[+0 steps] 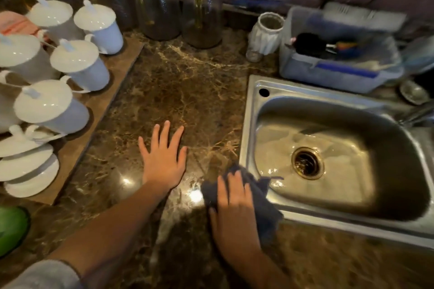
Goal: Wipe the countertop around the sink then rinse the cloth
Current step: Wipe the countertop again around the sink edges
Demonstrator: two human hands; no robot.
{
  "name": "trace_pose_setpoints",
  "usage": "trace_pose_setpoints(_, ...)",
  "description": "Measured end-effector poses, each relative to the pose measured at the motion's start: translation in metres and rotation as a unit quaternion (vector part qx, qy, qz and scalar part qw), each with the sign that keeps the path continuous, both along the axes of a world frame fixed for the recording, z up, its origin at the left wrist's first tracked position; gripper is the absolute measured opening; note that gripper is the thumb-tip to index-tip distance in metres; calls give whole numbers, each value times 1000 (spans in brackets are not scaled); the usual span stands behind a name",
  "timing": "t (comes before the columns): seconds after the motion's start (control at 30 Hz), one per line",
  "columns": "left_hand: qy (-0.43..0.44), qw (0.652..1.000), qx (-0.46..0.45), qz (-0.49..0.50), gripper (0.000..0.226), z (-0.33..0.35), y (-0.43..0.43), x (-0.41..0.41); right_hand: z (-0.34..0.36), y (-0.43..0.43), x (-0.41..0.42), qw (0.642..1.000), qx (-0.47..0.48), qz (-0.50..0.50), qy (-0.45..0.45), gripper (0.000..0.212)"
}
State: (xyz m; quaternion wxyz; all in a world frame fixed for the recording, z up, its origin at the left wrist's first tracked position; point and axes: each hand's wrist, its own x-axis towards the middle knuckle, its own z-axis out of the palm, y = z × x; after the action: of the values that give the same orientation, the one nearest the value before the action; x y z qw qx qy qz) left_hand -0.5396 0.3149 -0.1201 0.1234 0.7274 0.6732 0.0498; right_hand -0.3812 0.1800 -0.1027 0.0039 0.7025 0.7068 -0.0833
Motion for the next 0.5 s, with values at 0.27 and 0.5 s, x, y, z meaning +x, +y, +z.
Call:
trace_pose_setpoints(0.27, 21, 1000, 2, -8, 63, -3, 0, -5, 5, -23, 3, 992, -51, 119, 4, 72)
trace_pose_setpoints(0.5, 2, 1000, -1, -6, 59, -6, 1, -5, -4, 95, -28, 998, 3, 40, 49, 72)
